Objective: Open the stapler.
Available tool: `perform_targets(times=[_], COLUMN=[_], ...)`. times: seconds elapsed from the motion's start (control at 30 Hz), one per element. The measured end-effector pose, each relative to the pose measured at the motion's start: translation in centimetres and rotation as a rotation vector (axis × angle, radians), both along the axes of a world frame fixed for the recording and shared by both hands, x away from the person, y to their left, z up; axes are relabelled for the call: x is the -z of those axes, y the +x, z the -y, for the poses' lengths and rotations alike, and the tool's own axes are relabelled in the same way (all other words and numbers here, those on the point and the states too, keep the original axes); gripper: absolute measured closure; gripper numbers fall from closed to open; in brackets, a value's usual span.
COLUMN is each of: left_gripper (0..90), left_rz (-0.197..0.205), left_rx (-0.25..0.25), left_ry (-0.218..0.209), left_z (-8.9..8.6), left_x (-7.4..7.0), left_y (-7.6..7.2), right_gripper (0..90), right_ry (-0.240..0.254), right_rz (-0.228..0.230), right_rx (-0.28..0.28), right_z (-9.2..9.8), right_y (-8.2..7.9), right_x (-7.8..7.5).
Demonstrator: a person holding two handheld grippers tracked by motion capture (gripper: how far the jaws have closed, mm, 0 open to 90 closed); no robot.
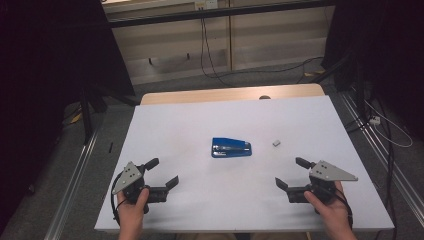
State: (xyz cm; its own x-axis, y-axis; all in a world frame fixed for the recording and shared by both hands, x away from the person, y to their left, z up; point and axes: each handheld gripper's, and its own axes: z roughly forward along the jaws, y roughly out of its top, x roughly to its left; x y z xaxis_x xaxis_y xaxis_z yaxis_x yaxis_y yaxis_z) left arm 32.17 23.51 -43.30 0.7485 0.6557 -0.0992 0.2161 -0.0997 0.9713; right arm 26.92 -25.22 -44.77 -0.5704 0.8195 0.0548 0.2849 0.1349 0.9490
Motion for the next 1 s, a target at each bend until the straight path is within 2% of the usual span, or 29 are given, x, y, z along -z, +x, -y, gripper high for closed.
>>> perform_targets(times=[0.17,0.23,0.27,0.4,0.53,0.67,0.73,0.83,0.93,1.0], left_gripper=[2.3,2.3,2.3,2.3,2.3,2.5,2.5,2.5,2.8,2.8], left_rz=[-0.010,-0.004,-0.004,-0.008,-0.031,-0.026,-0.032,-0.027,-0.041,-0.036], left_rx=[0.011,0.018,0.021,0.015,0.005,-0.001,0.008,0.024,0.040,0.044], left_ry=[-0.020,-0.009,-0.025,-0.021,0.001,0.007,0.010,0.046,0.056,0.070], left_z=[0.5,0.7,0.9,1.1,2.0,2.9,3.3,3.9,4.3,4.7], left_x=[0.0,0.0,0.0,0.0,0.3,0.2,0.2,0.2,0.4,0.5], left_y=[0.1,0.2,0.3,0.6,1.1,1.8,2.0,2.3,2.6,3.0], right_gripper=[2.7,2.6,2.6,2.5,2.6,2.5,2.6,2.6,2.7,2.9], right_ry=[-0.009,-0.013,-0.012,-0.015,-0.011,-0.036,-0.039,-0.045,-0.055,-0.058], right_rz=[0.006,0.007,0.006,0.002,-0.005,0.007,0.010,0.010,0.016,0.026], right_rx=[0.004,0.010,0.008,0.012,0.020,0.017,0.017,0.015,0.029,0.038], right_z=[0.0,0.0,0.0,0.0,0.0,-0.4,-0.4,-0.7,-1.0,-1.3], right_y=[0.0,0.1,0.1,0.3,0.6,1.0,1.1,1.5,2.1,2.5], right_x=[-0.1,-0.1,0.0,0.0,0.1,0.0,0.0,0.0,-0.2,-0.4])
